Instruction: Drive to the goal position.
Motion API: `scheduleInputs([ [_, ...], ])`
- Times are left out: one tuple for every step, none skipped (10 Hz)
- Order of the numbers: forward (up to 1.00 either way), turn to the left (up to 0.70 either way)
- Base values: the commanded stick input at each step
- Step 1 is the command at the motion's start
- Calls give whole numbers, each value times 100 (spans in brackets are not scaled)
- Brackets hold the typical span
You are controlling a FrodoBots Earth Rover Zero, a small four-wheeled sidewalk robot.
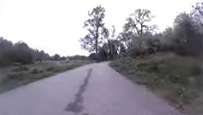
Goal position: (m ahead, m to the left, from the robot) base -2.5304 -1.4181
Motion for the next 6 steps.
scheduleInputs([
  [100, 0],
  [100, 0],
  [100, 0],
  [100, 0],
  [100, 0],
  [100, 8],
])
